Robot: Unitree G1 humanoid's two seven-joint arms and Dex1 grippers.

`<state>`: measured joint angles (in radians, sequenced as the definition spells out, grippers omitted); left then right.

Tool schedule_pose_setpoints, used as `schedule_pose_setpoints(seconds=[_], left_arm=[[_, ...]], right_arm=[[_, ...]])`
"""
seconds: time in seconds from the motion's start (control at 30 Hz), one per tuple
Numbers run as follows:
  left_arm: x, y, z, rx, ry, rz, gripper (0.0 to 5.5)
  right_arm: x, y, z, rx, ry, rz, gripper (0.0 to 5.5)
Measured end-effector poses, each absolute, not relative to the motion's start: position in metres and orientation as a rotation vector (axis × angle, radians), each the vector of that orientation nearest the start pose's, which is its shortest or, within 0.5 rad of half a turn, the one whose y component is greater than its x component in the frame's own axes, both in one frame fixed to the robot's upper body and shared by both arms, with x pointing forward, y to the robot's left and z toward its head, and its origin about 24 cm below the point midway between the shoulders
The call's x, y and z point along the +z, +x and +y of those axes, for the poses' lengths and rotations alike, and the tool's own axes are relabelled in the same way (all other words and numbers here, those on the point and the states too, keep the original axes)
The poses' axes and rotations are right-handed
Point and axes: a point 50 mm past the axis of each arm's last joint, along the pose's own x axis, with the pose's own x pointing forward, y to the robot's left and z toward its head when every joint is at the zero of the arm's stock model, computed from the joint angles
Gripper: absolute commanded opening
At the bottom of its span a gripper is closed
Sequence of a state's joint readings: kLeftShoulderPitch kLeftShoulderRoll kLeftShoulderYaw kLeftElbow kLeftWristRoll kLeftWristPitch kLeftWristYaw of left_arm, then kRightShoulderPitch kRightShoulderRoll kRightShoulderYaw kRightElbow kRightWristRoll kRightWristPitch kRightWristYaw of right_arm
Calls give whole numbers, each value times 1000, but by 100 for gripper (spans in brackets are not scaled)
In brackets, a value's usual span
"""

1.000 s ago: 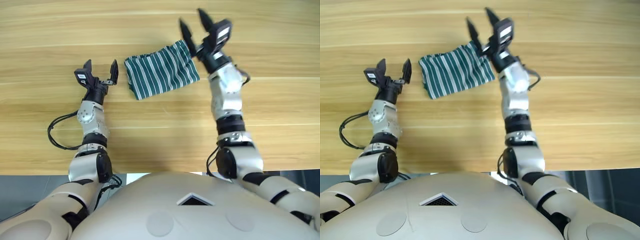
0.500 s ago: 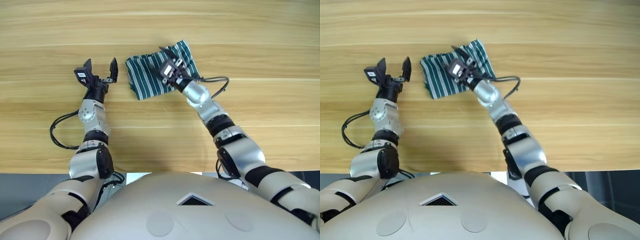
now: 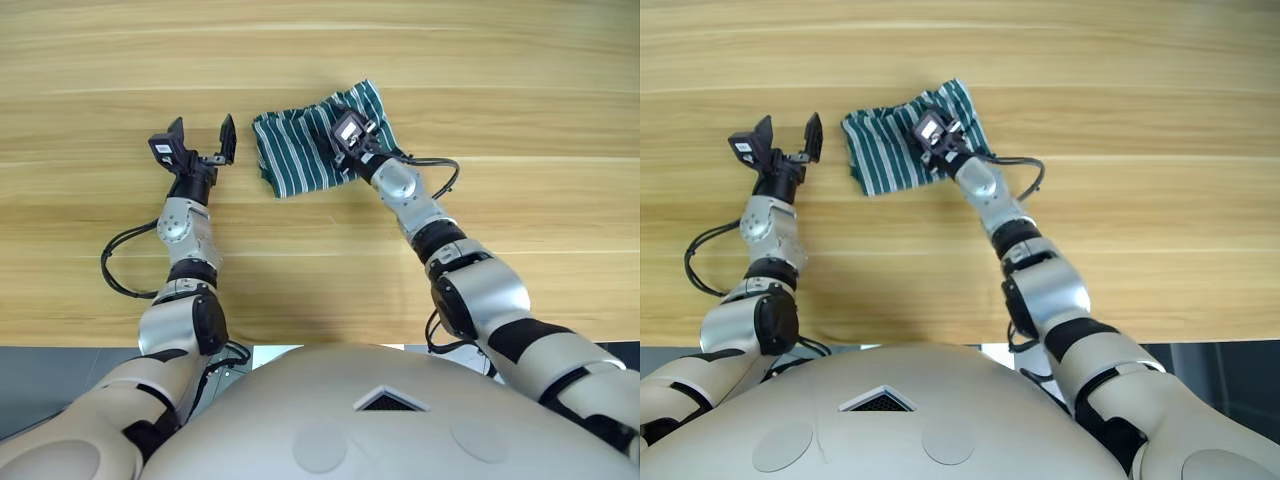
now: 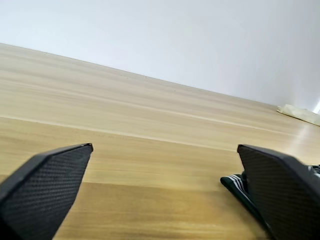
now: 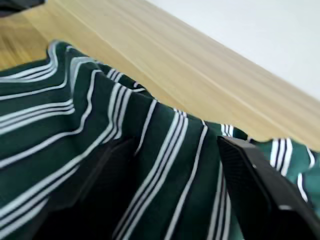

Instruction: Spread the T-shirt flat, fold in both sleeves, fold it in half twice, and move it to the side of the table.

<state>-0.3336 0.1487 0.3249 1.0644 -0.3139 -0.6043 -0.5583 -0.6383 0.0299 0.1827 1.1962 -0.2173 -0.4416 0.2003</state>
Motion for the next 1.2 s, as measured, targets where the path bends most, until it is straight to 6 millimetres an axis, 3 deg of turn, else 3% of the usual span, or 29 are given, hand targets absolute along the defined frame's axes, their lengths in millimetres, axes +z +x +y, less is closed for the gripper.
schedule_pose_setpoints(seconds=[0.17,0.33,0.43,0.5,0.53,0.57,0.63,0.73,0.9,1.13,1.2], left_arm=[[-32,268,220,-101,-227,8,537],[-32,268,221,-98,-234,7,537],[-32,269,221,-101,-242,2,537],[-31,269,220,-103,-247,-4,537],[-31,269,221,-95,-253,-10,537],[-30,269,222,-92,-258,-19,537],[-28,267,226,-72,-273,-46,537],[-28,264,233,-37,-282,-62,537],[-22,258,241,7,-303,-138,537],[-17,251,249,54,-296,-196,537],[-14,247,254,79,-279,-222,537]], right_arm=[[-3,338,-64,519,-242,318,302],[-2,346,-72,397,5,456,302],[1,353,-90,215,97,487,302],[3,359,-126,-22,151,490,302],[5,359,-158,-208,179,490,302],[6,358,-178,-325,205,484,302],[7,343,-242,-687,255,473,302],[4,313,-296,-1010,233,467,302],[4,295,-318,-1207,252,446,302],[4,295,-315,-1218,214,430,302],[3,299,-304,-1193,150,399,302]])
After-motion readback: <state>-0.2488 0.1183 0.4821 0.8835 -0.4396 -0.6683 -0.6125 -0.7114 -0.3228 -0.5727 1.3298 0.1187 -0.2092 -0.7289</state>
